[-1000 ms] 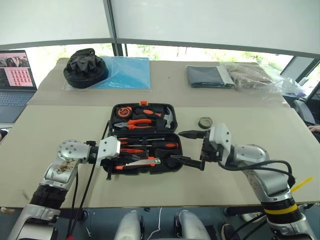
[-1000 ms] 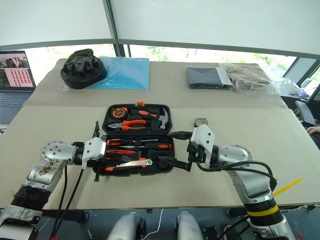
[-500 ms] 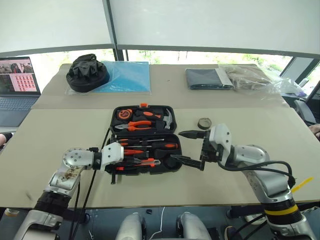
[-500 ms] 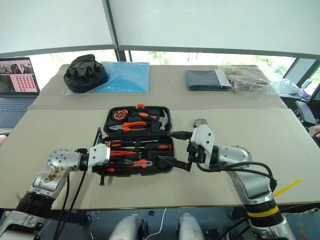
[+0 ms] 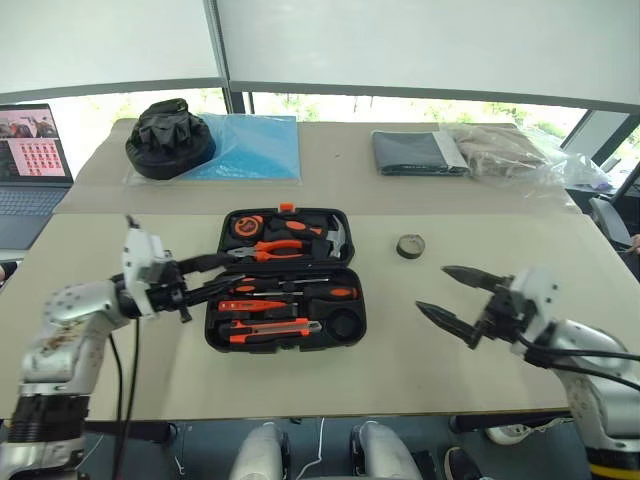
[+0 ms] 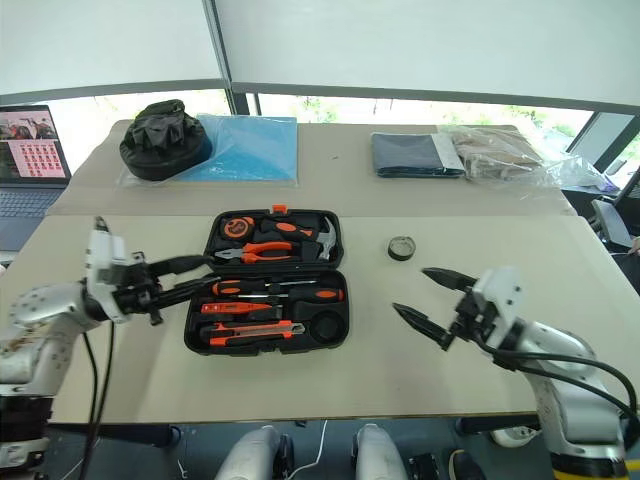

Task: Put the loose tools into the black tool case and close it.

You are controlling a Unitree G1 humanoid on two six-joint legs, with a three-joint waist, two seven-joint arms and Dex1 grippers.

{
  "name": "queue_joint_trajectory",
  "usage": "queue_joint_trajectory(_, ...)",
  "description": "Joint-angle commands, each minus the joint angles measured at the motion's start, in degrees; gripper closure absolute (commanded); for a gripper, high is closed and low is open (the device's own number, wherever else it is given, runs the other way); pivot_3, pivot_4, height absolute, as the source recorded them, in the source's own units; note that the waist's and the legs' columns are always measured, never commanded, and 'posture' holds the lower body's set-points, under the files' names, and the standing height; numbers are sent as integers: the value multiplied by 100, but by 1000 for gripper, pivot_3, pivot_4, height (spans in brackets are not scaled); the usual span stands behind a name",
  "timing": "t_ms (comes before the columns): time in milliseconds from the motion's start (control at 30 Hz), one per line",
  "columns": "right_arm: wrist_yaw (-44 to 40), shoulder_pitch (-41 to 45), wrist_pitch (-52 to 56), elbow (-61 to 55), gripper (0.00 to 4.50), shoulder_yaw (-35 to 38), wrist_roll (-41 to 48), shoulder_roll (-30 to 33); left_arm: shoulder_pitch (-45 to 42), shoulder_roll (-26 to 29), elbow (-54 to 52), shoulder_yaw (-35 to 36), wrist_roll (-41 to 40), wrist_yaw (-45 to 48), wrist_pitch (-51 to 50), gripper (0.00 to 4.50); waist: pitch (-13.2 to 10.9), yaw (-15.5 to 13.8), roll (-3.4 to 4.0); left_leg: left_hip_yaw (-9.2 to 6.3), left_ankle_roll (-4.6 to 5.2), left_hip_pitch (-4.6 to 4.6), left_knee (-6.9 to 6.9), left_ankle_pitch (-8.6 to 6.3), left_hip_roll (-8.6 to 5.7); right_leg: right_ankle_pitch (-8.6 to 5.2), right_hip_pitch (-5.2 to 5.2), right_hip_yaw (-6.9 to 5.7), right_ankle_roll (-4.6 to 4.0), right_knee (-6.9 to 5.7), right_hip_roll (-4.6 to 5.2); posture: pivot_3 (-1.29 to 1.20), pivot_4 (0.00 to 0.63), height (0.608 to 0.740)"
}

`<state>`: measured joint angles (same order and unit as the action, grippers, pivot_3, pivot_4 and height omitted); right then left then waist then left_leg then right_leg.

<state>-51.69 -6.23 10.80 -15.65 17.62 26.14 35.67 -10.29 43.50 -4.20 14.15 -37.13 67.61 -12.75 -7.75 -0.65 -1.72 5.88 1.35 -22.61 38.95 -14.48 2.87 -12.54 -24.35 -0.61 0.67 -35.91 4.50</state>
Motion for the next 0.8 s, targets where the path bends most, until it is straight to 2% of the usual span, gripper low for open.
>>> queue_joint_trajectory(33, 247, -318, -523, 252, 0, 539, -168, -63, 46, 63, -111, 446, -465, 136, -189, 836, -2, 17, 0, 5, 0, 4, 0, 0, -1, -2, 1, 3, 4, 0, -2, 0, 150, 740)
queue_joint_trajectory(100, 330, -510, -725, 435, 0, 564, -325, -130, 129, 152, 68, 494, -394, 250, -186, 89, -3, 20, 1, 5, -1, 11, 1, 1, 0, -18, 4, 3, 29, -2, -6, 0, 150, 740)
queue_joint_trajectory(267, 500, 108, -547, 594, 0, 194, -654, 173, 232, 129, 138, 455, -402, 377, -240, 39, -18, 102, 15, 20, -4, 29, -4, 2, 3, -33, 4, 19, 6, -11, -6, 0, 150, 740)
queue_joint_trajectory(333, 158, 983, 37, 686, 0, -265, -641, 585, 305, 197, 204, 435, -393, 605, -241, 39, -24, 175, 16, 24, -6, 31, -4, 5, 2, -30, 4, 30, 4, -11, -8, 0, 150, 740)
queue_joint_trajectory(400, -145, 2143, 1095, 952, 0, -929, -722, 1030, 333, 288, 313, 429, -415, 758, -361, 39, -33, 194, 15, 38, -6, 36, -5, 5, 3, -26, -5, 49, -2, -12, -8, 0, 150, 740)
queue_joint_trajectory(467, -241, 3118, 1856, 1342, 0, -1426, -802, 1120, 276, 280, 440, 429, -377, 774, -346, 39, -52, 233, 13, 46, -5, 47, -6, 5, 6, -24, -5, 61, -7, -17, -12, 0, 150, 740)
queue_joint_trajectory(600, -747, 4706, 2056, 2586, 0, -2888, -1924, 1154, 72, 129, 584, 348, -234, 742, -148, 39, -54, 142, -7, 36, 0, 21, -25, 8, 5, 1, -27, 35, -34, -13, -15, 0, 150, 740)
queue_joint_trajectory(800, -988, 6174, 1482, 4927, 0, -3860, -2836, 423, 75, -2, 273, 267, -293, 665, -299, 39, -53, 120, -9, 54, -3, -99, -2, 5, -7, 10, -116, 13, -17, -11, -7, 0, 150, 740)
